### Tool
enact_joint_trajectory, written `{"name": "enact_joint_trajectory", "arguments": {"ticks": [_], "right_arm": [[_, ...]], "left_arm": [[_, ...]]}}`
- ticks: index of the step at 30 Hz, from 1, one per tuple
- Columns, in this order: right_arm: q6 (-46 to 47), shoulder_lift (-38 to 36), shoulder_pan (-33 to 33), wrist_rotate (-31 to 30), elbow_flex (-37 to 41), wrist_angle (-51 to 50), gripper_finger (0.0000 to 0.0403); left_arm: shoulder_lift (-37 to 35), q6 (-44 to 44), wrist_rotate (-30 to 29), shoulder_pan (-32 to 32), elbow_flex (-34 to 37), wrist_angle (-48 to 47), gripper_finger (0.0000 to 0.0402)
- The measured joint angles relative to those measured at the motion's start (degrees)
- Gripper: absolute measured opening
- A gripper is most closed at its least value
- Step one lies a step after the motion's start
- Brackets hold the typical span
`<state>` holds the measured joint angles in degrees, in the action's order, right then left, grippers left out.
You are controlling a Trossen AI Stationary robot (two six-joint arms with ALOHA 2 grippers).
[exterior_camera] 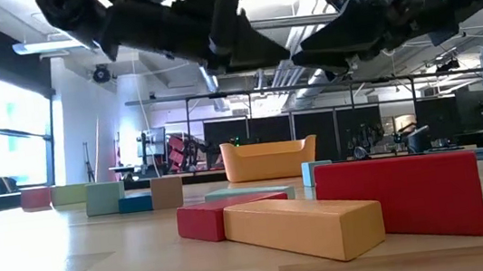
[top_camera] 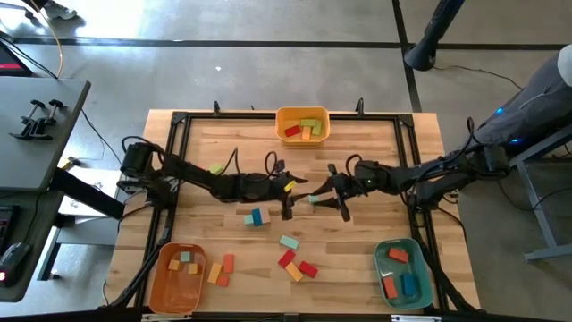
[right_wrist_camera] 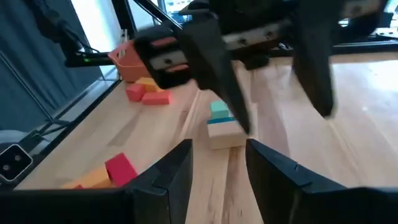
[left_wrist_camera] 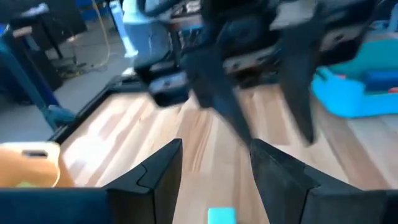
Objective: Sort blocks by size
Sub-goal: Put the light blue square block into the orange bin
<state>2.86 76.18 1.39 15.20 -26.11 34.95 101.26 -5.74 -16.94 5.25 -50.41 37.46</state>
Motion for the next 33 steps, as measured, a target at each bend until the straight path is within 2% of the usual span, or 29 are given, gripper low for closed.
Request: {"name": "enact_joint_trajectory", "arguments": {"ticks": [3, 7, 10, 13, 16, 19, 22, 24, 33], "right_arm": [[0.1, 0.0, -1.3, 0.7, 0.0, 0.4, 0.0142], [-2.8, -0.5, -2.9, 8.3, 0.0, 1.6, 0.0142], [-5.5, -3.4, -3.2, 11.6, 0.0, 1.4, 0.0142], [-4.4, -8.0, -2.7, 11.6, 0.0, -0.3, 0.0142], [-4.7, -13.4, -1.6, 11.6, 0.0, -2.8, 0.0142], [-4.8, -18.0, -0.4, 11.6, 0.0, -4.6, 0.0142], [-4.8, -21.4, 0.6, 10.3, -0.1, -4.6, 0.0142], [-4.8, -22.6, 0.9, 8.0, -0.1, -4.7, 0.0142], [-4.8, -23.1, 0.9, -3.1, -0.1, -6.2, 0.0142]], "left_arm": [[0.8, 0.1, -0.1, -1.1, 0.0, -1.5, 0.0177], [2.2, 1.8, -0.2, -2.9, -0.1, -1.0, 0.0177], [4.2, 4.1, 0.0, -3.9, -0.1, -0.3, 0.0177], [6.7, 5.7, 0.4, -4.1, -0.1, 0.6, 0.0177], [10.3, 5.3, 2.8, -4.1, 0.0, 4.8, 0.0177], [15.1, 3.1, 8.9, -4.3, -0.1, 14.6, 0.0177], [19.5, 0.7, 16.2, -4.9, -0.7, 21.0, 0.0183], [21.3, 1.2, 18.2, -5.2, -1.4, 21.7, 0.0194], [22.2, 5.2, 17.9, -6.0, -3.5, 15.3, 0.0274]]}}
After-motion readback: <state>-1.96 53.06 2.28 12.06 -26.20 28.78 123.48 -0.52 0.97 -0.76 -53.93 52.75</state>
